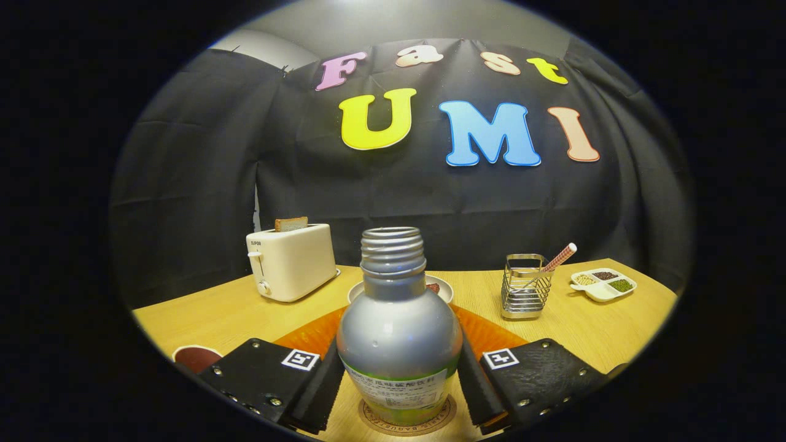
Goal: Take the bottle from table, then pour the juice into the cup, finally place the bottle on the coaster
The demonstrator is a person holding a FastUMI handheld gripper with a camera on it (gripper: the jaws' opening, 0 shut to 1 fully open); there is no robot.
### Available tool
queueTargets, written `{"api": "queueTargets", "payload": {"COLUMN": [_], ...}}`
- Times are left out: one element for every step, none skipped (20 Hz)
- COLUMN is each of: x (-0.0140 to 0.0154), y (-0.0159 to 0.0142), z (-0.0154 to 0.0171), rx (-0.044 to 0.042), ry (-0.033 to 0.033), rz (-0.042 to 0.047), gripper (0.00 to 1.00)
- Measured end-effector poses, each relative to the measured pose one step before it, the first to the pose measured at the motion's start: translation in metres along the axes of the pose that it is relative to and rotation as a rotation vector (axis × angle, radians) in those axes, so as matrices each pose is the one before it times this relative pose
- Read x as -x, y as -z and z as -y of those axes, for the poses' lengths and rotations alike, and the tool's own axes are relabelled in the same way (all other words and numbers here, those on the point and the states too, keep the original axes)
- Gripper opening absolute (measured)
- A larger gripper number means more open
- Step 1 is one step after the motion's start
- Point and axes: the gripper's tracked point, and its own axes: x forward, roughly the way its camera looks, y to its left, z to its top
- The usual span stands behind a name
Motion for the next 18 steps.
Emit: {"api": "queueTargets", "payload": {"x": [0.00008, 0.00040, 0.00190, 0.00248, 0.00342, 0.00478, 0.00511, 0.00630, 0.00440, 0.00498, 0.00406, 0.00429, 0.00499, 0.00446, 0.00514, 0.00497, 0.00591, -0.00124], "y": [-0.00001, -0.00256, -0.00530, -0.00478, -0.00717, -0.00802, -0.00994, -0.01174, -0.01191, -0.01282, -0.01159, -0.01225, -0.01632, -0.01968, -0.02199, -0.01978, -0.02137, -0.01858], "z": [0.00160, -0.00016, -0.00035, -0.00015, -0.00084, -0.00292, -0.00056, -0.00027, 0.00137, 0.00150, 0.00448, 0.00509, 0.00510, 0.00682, 0.00889, 0.00720, 0.00706, 0.01055], "rx": [-0.00354, -0.00315, -0.00407, -0.00145, 0.00096, 0.00581, 0.01087, 0.00710, -0.00140, -0.00508, 0.00814, 0.00833, 0.01147, 0.01734, 0.00718, 0.00803, -0.00045, -0.00995], "ry": [0.00014, -0.00193, -0.00433, 0.00053, -0.00161, -0.00348, -0.00040, -0.00057, 0.00746, 0.00454, 0.01789, 0.01335, 0.00692, 0.01650, 0.01821, 0.01133, 0.01094, 0.01218], "rz": [0.00228, 0.00852, 0.01096, 0.01031, 0.00970, 0.01088, 0.01112, 0.01679, 0.01346, 0.01329, -0.00325, -0.00073, 0.00225, 0.01446, 0.02513, 0.01737, 0.01640, 0.01188], "gripper": [0.84, 0.84, 0.90, 0.93, 0.98, 0.98, 0.98, 0.98, 0.98, 0.97, 0.97, 0.97, 0.97, 0.97, 0.97, 0.97, 0.97, 0.97]}}
